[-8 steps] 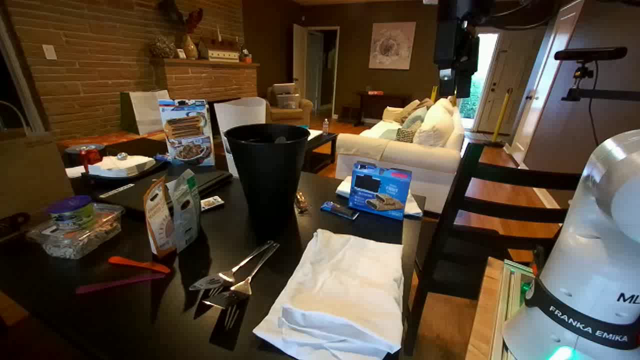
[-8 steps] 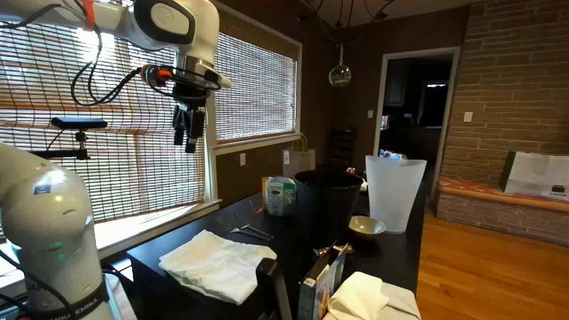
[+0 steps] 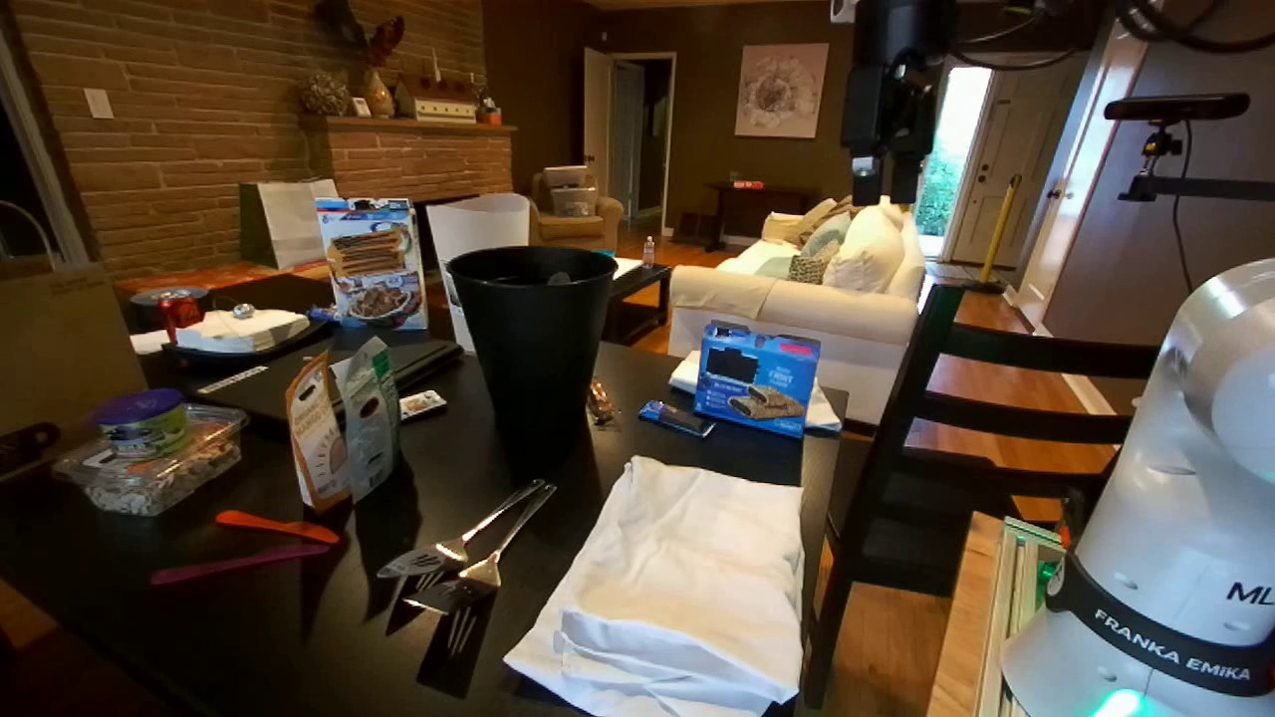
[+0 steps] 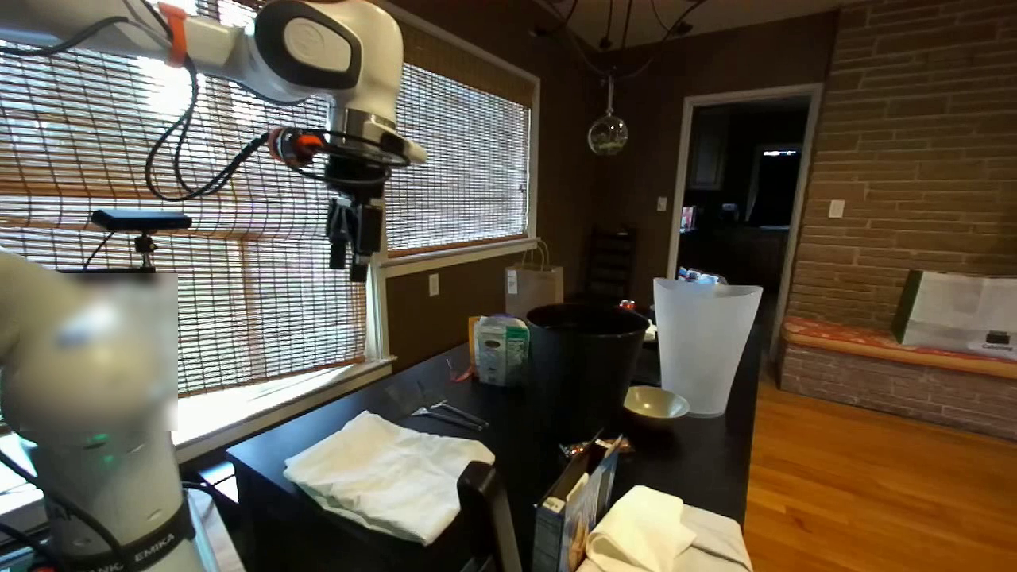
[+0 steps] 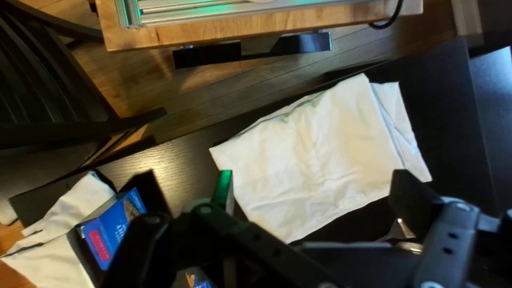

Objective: Put the granola bar into the box

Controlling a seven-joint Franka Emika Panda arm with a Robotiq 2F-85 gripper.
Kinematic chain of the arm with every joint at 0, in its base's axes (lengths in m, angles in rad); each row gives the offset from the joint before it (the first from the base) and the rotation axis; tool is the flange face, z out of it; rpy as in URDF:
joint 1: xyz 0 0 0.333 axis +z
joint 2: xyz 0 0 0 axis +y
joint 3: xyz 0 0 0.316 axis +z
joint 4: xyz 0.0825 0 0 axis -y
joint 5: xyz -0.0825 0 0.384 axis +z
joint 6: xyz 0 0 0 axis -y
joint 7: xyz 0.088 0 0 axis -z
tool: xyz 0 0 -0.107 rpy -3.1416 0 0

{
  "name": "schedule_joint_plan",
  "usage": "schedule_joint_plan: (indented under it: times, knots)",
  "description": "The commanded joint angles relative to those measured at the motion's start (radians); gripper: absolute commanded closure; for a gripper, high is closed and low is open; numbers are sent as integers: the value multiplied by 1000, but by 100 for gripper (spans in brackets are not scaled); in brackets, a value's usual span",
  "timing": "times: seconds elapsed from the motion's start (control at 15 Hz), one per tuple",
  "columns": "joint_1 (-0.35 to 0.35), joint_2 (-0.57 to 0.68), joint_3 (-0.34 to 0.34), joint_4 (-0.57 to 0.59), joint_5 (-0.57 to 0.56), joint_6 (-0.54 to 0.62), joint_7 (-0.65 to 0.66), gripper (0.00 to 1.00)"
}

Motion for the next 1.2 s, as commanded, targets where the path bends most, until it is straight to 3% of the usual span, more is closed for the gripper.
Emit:
schedule_joint_plan:
  times: [0.0, 0.33, 0.6, 0.67, 0.73, 1.13]
  knots:
    - [-33, 111, -8, -10, -95, 161, -4, 0]
    - [-63, 243, -12, -83, -231, 460, 17, 0]
    - [-94, 338, -24, -142, -252, 674, 59, 0]
    - [-95, 353, -27, -141, -243, 695, 50, 0]
    - [-85, 326, -22, -130, -218, 639, 32, 0]
    - [-91, 361, -26, -135, -219, 678, 33, 0]
